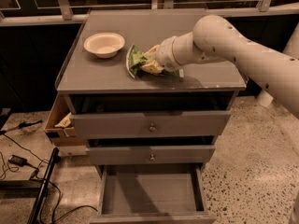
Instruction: Pick green jalapeno chip bag from bottom drawer and place on counter
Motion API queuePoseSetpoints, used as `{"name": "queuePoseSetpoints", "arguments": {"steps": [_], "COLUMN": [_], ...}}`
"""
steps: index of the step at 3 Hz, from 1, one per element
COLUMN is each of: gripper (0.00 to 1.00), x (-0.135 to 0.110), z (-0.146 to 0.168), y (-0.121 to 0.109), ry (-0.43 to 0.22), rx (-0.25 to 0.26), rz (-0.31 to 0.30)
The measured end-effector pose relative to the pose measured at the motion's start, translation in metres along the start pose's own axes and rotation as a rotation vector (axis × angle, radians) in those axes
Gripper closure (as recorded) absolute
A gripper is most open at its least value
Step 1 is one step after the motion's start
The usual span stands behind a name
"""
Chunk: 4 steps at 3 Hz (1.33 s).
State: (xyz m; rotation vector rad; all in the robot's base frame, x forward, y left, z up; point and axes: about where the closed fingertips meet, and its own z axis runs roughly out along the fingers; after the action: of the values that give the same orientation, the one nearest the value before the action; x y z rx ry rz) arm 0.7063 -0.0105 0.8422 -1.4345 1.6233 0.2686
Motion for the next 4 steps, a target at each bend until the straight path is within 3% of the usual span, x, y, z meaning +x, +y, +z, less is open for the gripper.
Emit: {"name": "queuePoseSetpoints", "arguments": {"steps": [2, 3, 4], "gripper": [0.11, 0.00, 0.00], "x": [0.0000, -0.0001, -0.0001], "z": [0.0001, 0.0002, 0.0001], "y": [0.0001, 0.0001, 0.0001], "ry": [0.000, 0.000, 0.000], "rx": [0.000, 0.000, 0.000], "rz": [0.000, 0.000, 0.000]}}
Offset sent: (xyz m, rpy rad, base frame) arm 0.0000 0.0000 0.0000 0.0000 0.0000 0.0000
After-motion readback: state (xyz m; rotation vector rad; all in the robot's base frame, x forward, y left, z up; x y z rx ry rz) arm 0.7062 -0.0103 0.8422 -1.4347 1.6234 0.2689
